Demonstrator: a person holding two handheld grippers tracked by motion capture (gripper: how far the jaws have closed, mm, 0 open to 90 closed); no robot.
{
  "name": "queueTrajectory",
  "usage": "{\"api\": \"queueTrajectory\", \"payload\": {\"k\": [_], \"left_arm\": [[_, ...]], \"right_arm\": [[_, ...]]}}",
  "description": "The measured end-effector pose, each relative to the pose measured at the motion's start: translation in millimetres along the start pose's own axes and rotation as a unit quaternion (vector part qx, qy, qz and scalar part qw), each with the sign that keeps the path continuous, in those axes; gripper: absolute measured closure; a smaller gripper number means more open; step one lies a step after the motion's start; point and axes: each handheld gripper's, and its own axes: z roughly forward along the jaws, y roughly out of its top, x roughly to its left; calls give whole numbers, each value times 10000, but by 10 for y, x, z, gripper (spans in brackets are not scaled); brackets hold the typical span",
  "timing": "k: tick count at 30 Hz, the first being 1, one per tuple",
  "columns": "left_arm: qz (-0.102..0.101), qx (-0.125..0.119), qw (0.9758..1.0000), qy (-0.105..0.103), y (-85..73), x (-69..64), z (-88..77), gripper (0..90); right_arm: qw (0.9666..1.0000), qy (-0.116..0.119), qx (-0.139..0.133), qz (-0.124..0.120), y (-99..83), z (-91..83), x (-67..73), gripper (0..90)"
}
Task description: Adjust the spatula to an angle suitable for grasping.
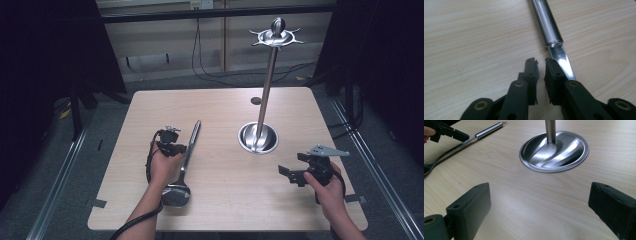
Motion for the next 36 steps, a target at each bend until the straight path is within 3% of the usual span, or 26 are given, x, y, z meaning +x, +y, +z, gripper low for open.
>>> {"api": "queueTrajectory", "payload": {"k": [3,7,11,12,18,25,27,29,31,33,34,36], "left_arm": [[-34,-19,10000,52,4,20,-84,748],[-121,46,9999,-29,-1,-9,-175,677],[10,54,10000,-50,-14,-83,-235,592],[-59,43,9999,-88,-17,-117,-235,584],[144,346,9993,-96,-44,-225,-215,532],[243,676,9974,-59,-39,-309,-78,524],[230,662,9975,-54,-28,-316,-64,528],[298,733,9968,57,2,-354,-46,537],[389,969,9941,284,54,-397,-33,578],[335,946,9944,320,65,-416,-20,613],[331,956,9944,321,76,-413,-16,682],[207,961,9946,339,91,-419,-7,702]], "right_arm": [[10000,-3,-27,-3,1,-3,-6,40],[10000,4,-9,1,2,2,-2,40],[10000,16,-10,-19,6,4,15,40],[10000,9,-8,-21,5,6,17,40],[10000,20,32,-26,-2,16,39,40],[10000,19,41,-40,-3,13,38,41],[10000,13,40,-47,-3,13,39,41],[10000,18,49,-54,-1,16,40,41],[10000,5,69,-70,-3,22,37,41],[9999,6,72,-72,-3,23,37,41],[9999,-7,80,-83,-2,22,39,41],[9999,3,79,-71,0,17,42,41]]}}
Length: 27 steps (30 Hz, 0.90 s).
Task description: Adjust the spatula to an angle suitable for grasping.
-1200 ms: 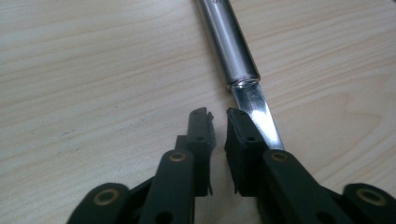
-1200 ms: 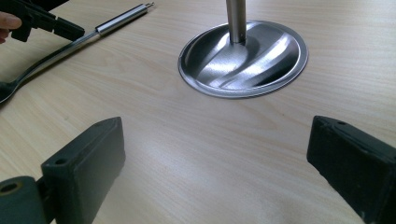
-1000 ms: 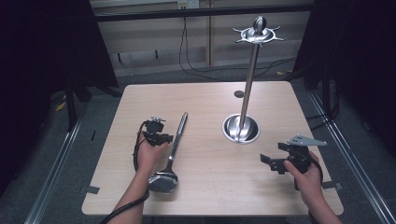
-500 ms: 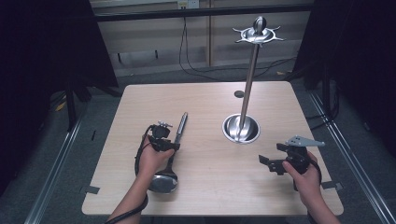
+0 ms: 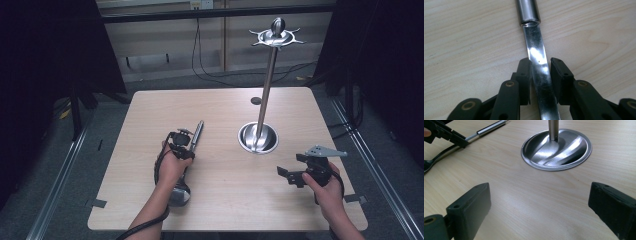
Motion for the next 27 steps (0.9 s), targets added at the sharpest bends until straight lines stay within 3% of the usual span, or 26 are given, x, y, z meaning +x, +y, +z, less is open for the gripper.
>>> {"api": "queueTrajectory", "payload": {"k": [7,16,21,22,25,26,27], "left_arm": [[-174,-6,9998,94,12,-39,5,749],[17,22,10000,17,9,-27,-16,751],[150,-196,9997,-55,23,-21,-119,753],[144,-420,9989,-158,23,-19,-182,753],[108,-626,9977,-232,19,-9,-256,753],[100,-845,9960,-270,11,7,-339,753],[100,-845,9960,-270,11,7,-339,753]], "right_arm": [[10000,-13,22,13,-16,-1,-20,40],[10000,4,32,8,-20,19,-19,41],[10000,9,40,8,-29,31,-20,41],[10000,5,23,15,-31,32,-17,41],[10000,5,-10,5,-27,28,-16,41],[10000,5,-30,10,-23,25,-10,41],[10000,5,-30,10,-23,25,-10,41]]}}
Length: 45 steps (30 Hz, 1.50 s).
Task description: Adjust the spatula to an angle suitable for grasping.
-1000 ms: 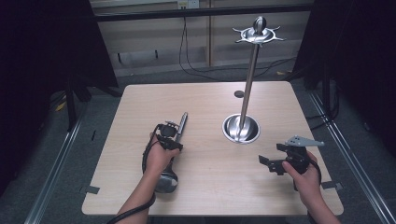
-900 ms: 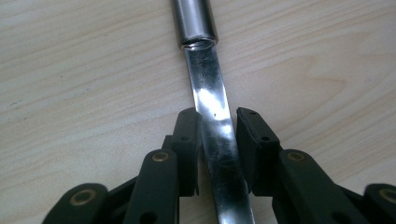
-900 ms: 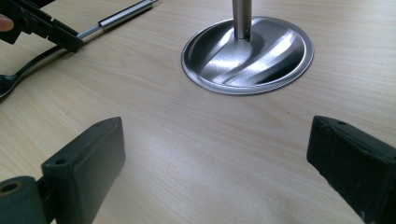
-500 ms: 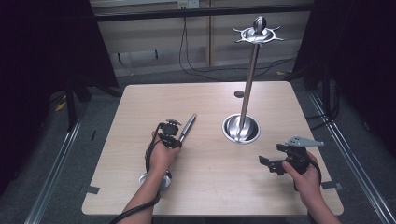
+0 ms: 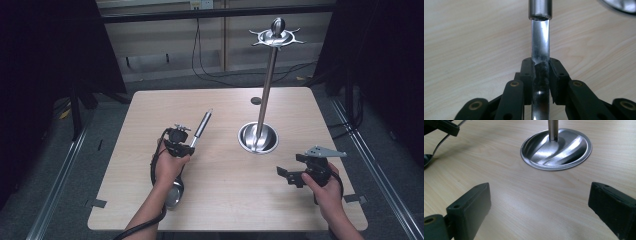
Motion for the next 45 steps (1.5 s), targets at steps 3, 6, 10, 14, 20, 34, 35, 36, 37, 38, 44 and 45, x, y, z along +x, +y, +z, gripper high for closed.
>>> {"api": "queueTrajectory", "payload": {"k": [3,6,10,14,20,34,35,36,37,38,44,45], "left_arm": [[44,-432,9989,-191,-4,14,-142,754],[48,-651,9975,-253,-4,19,-204,753],[124,-1068,9927,-548,-6,55,-312,753],[99,-1387,9879,-681,-26,81,-400,753],[105,-1772,9803,-870,-59,87,-535,753],[30,-2302,9646,-1289,-40,106,-669,753],[30,-2302,9646,-1289,-40,106,-669,753],[54,-2315,9640,-1305,-34,104,-669,753],[27,-2326,9635,-1327,-25,85,-670,753],[27,-2326,9635,-1327,-25,85,-670,753],[90,-2389,9620,-1320,-11,16,-698,753],[95,-2414,9613,-1322,-8,3,-702,753]], "right_arm": [[10000,-7,-22,-6,-4,7,9,41],[10000,4,-44,3,-5,9,12,41],[9999,1,-108,16,-4,5,15,42],[10000,42,-67,-27,-14,18,15,42],[10000,15,-60,-15,-21,27,7,42],[9999,52,-106,37,-20,24,21,42],[9999,52,-106,37,-20,24,21,42],[9999,47,-105,36,-19,22,20,42],[9999,40,-111,37,-18,17,18,42],[9999,40,-111,37,-18,17,18,42],[9998,130,-152,-47,0,32,64,42],[9997,177,-163,-103,9,43,82,42]]}}
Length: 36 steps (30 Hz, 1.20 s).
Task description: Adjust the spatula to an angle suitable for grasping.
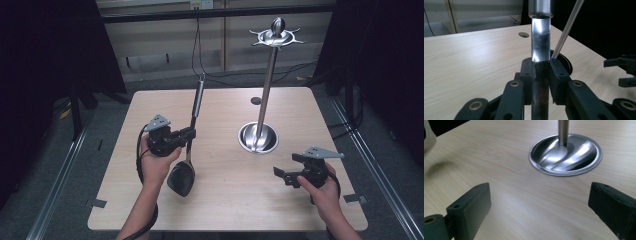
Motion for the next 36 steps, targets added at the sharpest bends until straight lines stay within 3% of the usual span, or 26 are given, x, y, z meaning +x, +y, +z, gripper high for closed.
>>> {"api": "queueTrajectory", "payload": {"k": [3,6,7,8,12,14,21,22,24,26,31,32,36], "left_arm": [[3,-31,10000,3,14,-38,2,753],[-7,-85,10000,30,29,-61,-7,753],[-7,-85,10000,30,29,-61,-7,752],[1,-93,9999,60,33,-87,-15,753],[33,-163,9999,29,36,-131,-15,752],[-16,-199,9998,18,34,-161,-16,752],[53,-245,9997,-29,32,-250,1,752],[64,-223,9997,-5,28,-284,8,752],[70,-188,9998,-18,26,-295,12,752],[-34,-256,9996,-65,11,-346,55,752],[-72,-325,9994,-125,2,-409,80,752],[-103,-402,9989,-232,-1,-423,96,752],[-115,-418,9987,-258,21,-496,109,752]], "right_arm": [[9999,113,-21,-64,49,54,107,51],[9988,341,-128,-326,141,124,322,62],[9988,341,-128,-326,141,124,322,62],[9980,440,-174,-416,187,169,434,73],[9968,628,-223,-452,256,275,598,114],[9961,759,-275,-369,291,323,661,136],[9934,991,-393,-432,413,433,859,210],[9920,1108,-411,-440,449,480,928,259],[9913,1176,-414,-422,465,507,966,271],[9890,1350,-429,-419,504,599,1087,325],[9871,1478,-496,-365,541,713,1210,437],[9861,1533,-523,-371,563,757,1260,492],[9843,1632,-595,-311,599,839,1355,535]]}}
